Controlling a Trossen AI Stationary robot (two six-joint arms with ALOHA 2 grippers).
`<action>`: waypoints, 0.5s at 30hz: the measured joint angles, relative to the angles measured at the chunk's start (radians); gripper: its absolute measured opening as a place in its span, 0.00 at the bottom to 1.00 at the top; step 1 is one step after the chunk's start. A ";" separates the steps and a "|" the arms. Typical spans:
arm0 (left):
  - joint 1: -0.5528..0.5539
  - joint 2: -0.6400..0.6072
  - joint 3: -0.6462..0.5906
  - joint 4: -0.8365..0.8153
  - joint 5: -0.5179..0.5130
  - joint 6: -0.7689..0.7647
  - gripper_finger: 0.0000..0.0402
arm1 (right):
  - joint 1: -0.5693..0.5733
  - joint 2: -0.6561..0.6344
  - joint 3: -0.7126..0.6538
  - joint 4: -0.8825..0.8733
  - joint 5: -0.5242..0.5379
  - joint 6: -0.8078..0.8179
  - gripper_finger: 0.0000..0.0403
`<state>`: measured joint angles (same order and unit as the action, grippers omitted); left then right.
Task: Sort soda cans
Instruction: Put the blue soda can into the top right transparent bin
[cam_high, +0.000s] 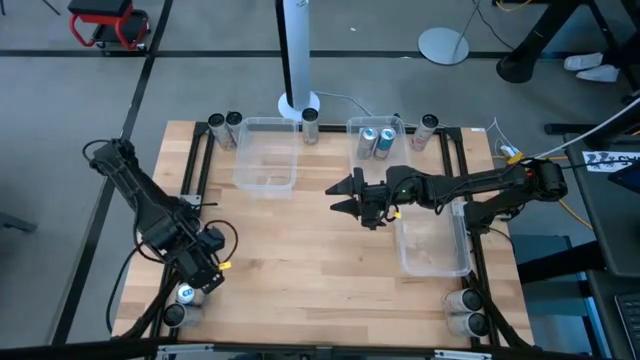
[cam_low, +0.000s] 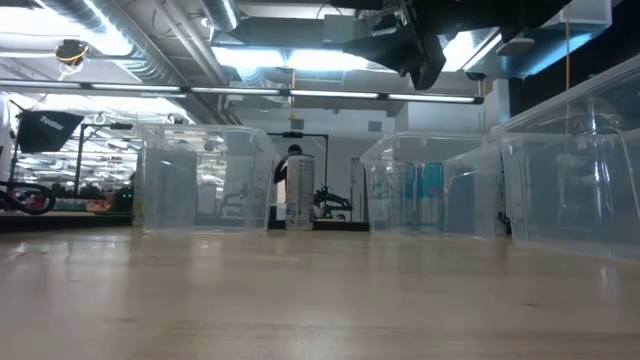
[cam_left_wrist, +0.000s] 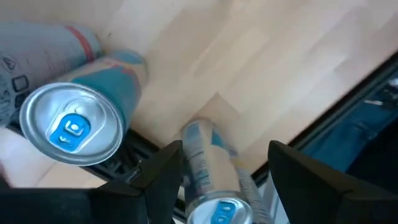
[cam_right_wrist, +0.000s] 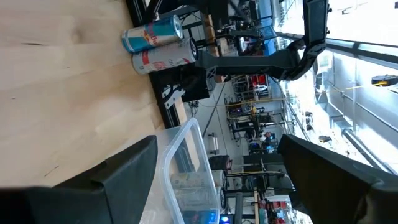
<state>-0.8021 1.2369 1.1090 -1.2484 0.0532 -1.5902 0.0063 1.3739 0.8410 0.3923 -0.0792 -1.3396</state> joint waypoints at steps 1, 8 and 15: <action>0.005 0.000 -0.006 0.015 0.008 0.001 0.56 | 0.000 0.000 0.000 0.000 0.000 0.000 0.84; 0.005 0.000 -0.006 0.096 -0.040 0.081 0.56 | 0.000 0.000 0.000 0.000 0.000 -0.002 0.84; 0.003 0.000 -0.006 0.107 -0.105 0.148 0.56 | 0.000 0.000 0.000 0.001 0.000 -0.027 0.84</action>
<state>-0.7986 1.2369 1.1027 -1.1409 -0.0518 -1.4423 0.0063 1.3743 0.8410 0.3935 -0.0792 -1.3663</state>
